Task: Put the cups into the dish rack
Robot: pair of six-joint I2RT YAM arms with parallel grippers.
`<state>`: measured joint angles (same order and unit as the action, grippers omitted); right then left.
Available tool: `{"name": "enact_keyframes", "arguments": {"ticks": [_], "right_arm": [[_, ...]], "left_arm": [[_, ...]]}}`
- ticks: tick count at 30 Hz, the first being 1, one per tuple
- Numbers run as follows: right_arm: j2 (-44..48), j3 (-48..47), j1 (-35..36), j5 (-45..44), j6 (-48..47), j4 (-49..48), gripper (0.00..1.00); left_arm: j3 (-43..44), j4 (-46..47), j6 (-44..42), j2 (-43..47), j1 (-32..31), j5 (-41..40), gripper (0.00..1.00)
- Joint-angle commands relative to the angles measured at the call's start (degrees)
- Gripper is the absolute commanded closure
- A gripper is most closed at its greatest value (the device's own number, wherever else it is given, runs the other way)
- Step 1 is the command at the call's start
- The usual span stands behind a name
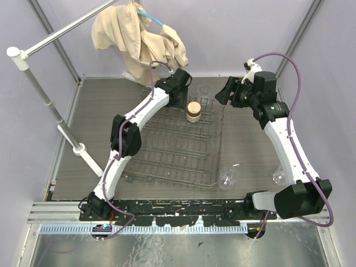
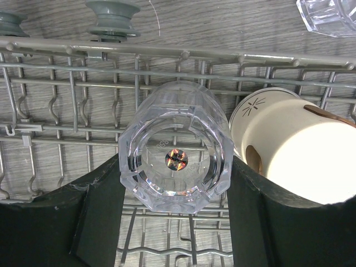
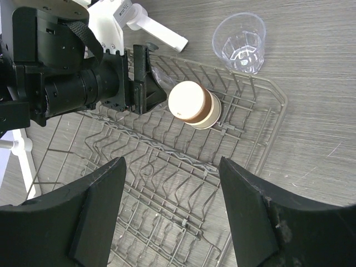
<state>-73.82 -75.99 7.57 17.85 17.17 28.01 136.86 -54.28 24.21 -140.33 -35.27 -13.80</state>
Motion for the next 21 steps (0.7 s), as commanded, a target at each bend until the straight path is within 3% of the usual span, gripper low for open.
{"name": "enact_keyframes", "arguments": {"ticks": [1, 4, 11, 12, 13, 21], "right_arm": [[0.3, -2.4, -0.4, 0.5, -1.0, -1.5, 0.27], [0.3, -2.6, -0.4, 0.5, -1.0, -1.3, 0.27], [-0.5, -3.4, -0.4, 0.1, -1.0, -0.6, 0.26], [-0.7, -3.6, -0.4, 0.0, -0.9, -0.5, 0.26], [-0.9, -3.7, -0.4, -0.1, -0.8, -0.4, 0.26], [-2.9, -5.5, -0.4, 0.0, -0.1, -0.3, 0.24]], "left_arm": [[1.3, -1.0, -1.0, -1.0, -0.1, -2.4, 0.69], [1.4, -1.3, -1.5, -1.0, 0.1, -3.0, 0.61], [1.4, -1.5, -1.7, -0.7, 0.0, -3.6, 0.31], [1.3, -1.7, -1.6, -0.6, 0.0, -4.1, 0.21], [1.2, -1.9, -1.5, -0.4, 0.0, -4.5, 0.18], [-1.5, -0.2, -1.3, 2.2, -0.1, -3.5, 0.13]]}}
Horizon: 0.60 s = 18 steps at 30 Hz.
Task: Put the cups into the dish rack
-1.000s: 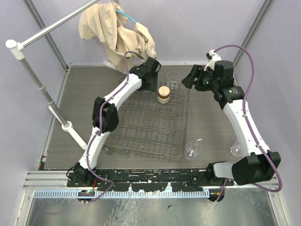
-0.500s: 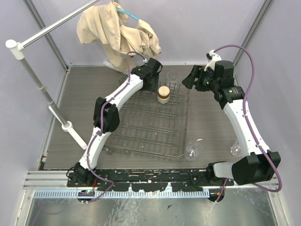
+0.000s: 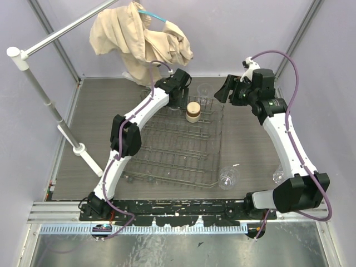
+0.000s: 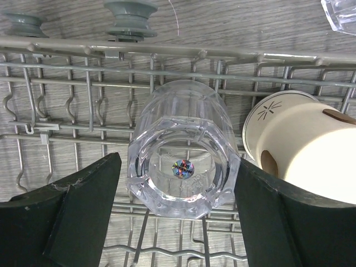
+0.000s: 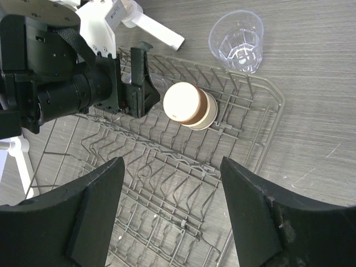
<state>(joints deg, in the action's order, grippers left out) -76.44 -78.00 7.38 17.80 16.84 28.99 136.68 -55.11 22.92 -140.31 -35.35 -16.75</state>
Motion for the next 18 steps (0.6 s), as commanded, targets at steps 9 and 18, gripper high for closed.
{"name": "enact_keyframes", "arguments": {"ticks": [9, 18], "right_arm": [[-6.5, -7.2, -0.2, -3.7, -0.4, -0.1, 0.24], [-16.5, -15.4, -0.2, -10.9, 1.1, -0.1, 0.24]], "left_arm": [[-2.6, 2.0, -0.1, 6.4, 0.0, 0.2, 0.07], [-4.9, 3.3, 0.1, 12.9, 0.0, -0.5, 0.01]]}}
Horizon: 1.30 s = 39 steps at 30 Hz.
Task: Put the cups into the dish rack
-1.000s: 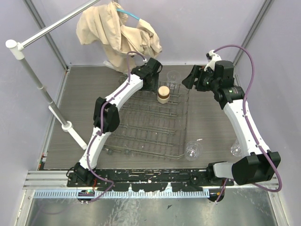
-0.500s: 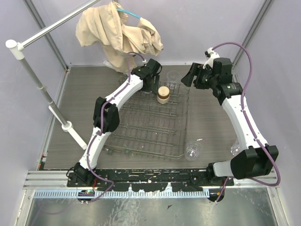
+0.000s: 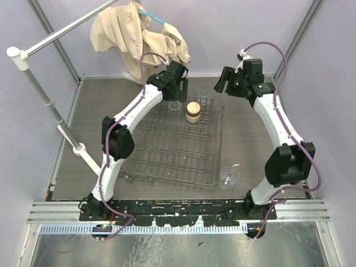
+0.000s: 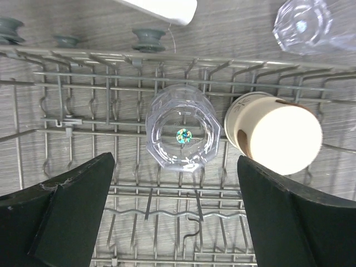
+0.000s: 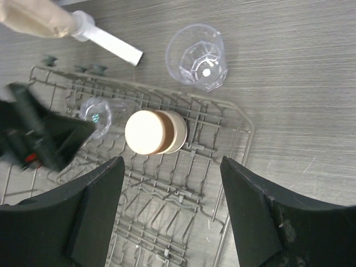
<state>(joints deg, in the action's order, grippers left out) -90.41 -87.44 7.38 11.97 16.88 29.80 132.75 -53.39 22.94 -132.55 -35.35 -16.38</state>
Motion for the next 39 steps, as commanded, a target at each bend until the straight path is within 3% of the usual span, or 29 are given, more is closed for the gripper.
{"name": "enact_keyframes", "arguments": {"ticks": [1, 8, 16, 23, 27, 39], "right_arm": [[-4.0, -7.2, -0.1, -5.9, 1.3, -0.6, 0.25], [-15.3, -17.4, -0.2, -7.9, 4.4, 1.0, 0.3], [-26.8, -30.1, -0.2, -9.3, 5.3, 5.3, 0.32], [-31.1, -32.9, 0.1, -9.2, 6.0, 6.1, 0.32], [-32.0, -32.5, 0.7, -9.0, 6.1, 5.2, 0.32], [-37.4, -36.3, 2.4, -9.7, 7.0, 5.9, 0.36]], "left_arm": [[-1.4, 1.5, 0.0, 6.0, 0.0, -1.1, 0.02], [-6.0, 2.5, 0.2, 13.9, 0.2, 1.7, 0.02], [-17.9, 11.0, 2.9, 26.7, 1.1, 8.3, 0.02], [-14.4, 6.5, 1.0, 27.8, 1.6, 11.2, 0.02], [-11.2, 2.7, 1.6, 26.8, 4.0, 16.8, 0.02], [-10.6, 3.6, 0.7, 28.4, 6.5, 21.1, 0.02]]}}
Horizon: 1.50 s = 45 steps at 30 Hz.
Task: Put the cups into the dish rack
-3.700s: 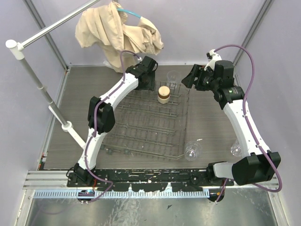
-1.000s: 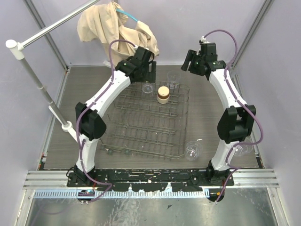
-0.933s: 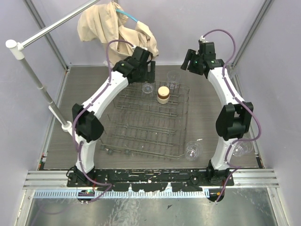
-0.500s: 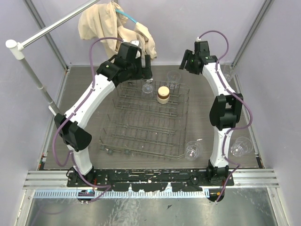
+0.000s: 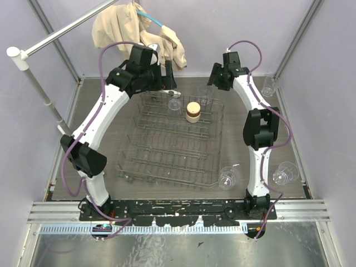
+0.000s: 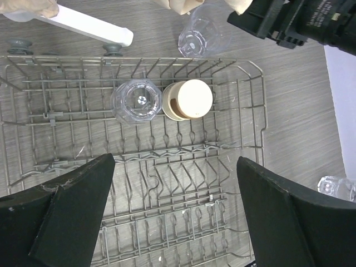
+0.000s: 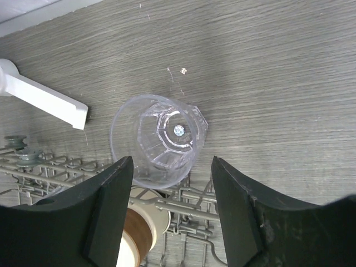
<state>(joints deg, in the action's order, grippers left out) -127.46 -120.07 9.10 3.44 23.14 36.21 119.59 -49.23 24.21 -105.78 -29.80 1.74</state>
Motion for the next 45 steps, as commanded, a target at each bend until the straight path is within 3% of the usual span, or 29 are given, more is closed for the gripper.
{"name": "enact_keyframes", "arguments": {"ticks": [1, 17, 22, 27, 31, 32, 36, 45], "right_arm": [[-0.7, -3.9, 0.7, -1.3, 0.7, -0.4, 0.36], [-4.3, -4.1, 0.8, -3.0, -1.1, 0.1, 0.47], [-5.6, -3.9, 0.8, -2.9, -1.1, -0.6, 0.65], [-6.6, -4.5, 0.8, -3.2, -1.2, -0.9, 0.76], [-6.7, -4.6, 0.7, -3.4, -1.3, -1.1, 0.98], [-6.5, -4.4, 0.7, -3.4, -1.4, -1.1, 0.99], [-2.6, -1.4, -0.4, -2.9, -2.1, -1.9, 0.99], [17.4, 14.5, -7.6, 4.2, -2.6, -7.3, 0.99]], "left_arm": [[2.9, -0.5, -0.4, 1.8, 1.3, 3.3, 0.02], [4.4, -1.1, 0.5, 2.5, 3.5, 5.4, 0.02], [5.0, -1.2, 0.6, 2.8, 4.2, 6.0, 0.02], [6.6, -1.8, 0.7, 2.5, 4.4, 6.9, 0.02], [6.9, -2.0, 0.9, 2.4, 4.7, 7.3, 0.02], [6.9, -2.0, 1.0, 2.4, 4.9, 7.6, 0.02], [5.9, -0.7, 2.8, 2.3, 5.1, 10.2, 0.02], [-1.4, 5.8, 9.1, 4.7, 5.2, 15.1, 0.0]]}}
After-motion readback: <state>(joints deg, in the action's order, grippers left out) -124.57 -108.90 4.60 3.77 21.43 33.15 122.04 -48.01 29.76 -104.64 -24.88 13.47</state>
